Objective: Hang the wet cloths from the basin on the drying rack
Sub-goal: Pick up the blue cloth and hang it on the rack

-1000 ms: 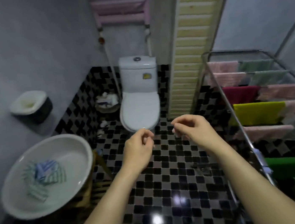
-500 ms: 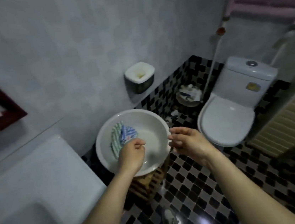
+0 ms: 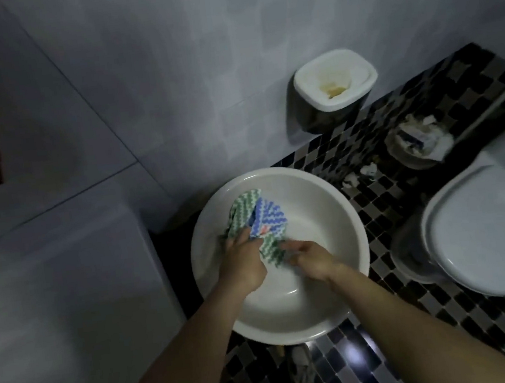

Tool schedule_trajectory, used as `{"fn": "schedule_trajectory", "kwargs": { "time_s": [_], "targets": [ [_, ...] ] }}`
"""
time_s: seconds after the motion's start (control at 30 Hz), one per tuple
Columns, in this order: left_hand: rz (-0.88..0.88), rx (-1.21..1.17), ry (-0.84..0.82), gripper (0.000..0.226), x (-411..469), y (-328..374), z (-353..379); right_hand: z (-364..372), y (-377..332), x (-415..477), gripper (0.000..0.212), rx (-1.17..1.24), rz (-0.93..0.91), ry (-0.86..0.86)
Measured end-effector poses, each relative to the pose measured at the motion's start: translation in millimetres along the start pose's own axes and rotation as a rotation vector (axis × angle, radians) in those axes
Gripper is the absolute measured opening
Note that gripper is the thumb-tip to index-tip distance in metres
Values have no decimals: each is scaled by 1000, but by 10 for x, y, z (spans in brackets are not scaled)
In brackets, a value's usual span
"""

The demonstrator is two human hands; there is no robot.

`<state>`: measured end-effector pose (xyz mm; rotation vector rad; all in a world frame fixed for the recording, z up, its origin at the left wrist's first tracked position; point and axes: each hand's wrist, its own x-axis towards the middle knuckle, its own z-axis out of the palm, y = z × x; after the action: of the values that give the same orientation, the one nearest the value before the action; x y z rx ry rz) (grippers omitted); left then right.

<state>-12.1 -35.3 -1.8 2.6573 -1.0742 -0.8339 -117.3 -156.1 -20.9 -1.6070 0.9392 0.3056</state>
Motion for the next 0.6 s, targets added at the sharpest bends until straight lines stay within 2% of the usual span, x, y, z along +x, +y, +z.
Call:
{"fn": "schedule_trajectory", "kwargs": {
  "time_s": [0.1, 0.23, 0.3, 0.37, 0.4, 0.47, 0.5, 0.6],
  "targets": [
    [-36, 42, -38, 56, 216, 2, 82, 63, 93, 276, 36, -368, 4, -44],
    [-4, 13, -44, 57, 369, -66, 167, 244, 198, 443, 31, -512, -58, -26],
    [11, -106, 2, 55, 419, -72, 172, 291, 228, 476, 32, -565, -79, -34],
    [-41, -351, 77, 46, 461, -77, 175, 324, 228, 509, 39, -528, -91, 5],
    [-86, -489, 122, 41, 456, -66, 157, 336, 217, 517, 38, -465, -126, 38],
    [-189, -767, 208, 31, 427, -32, 71, 327, 184, 517, 21, -148, -114, 135],
    [-221, -871, 252, 25, 419, -26, 20, 289, 152, 495, 15, 68, -39, 173],
    [-201, -1029, 297, 12, 327, 5, -219, 145, 25, 373, 18, 734, 187, 195]
  ]
}}
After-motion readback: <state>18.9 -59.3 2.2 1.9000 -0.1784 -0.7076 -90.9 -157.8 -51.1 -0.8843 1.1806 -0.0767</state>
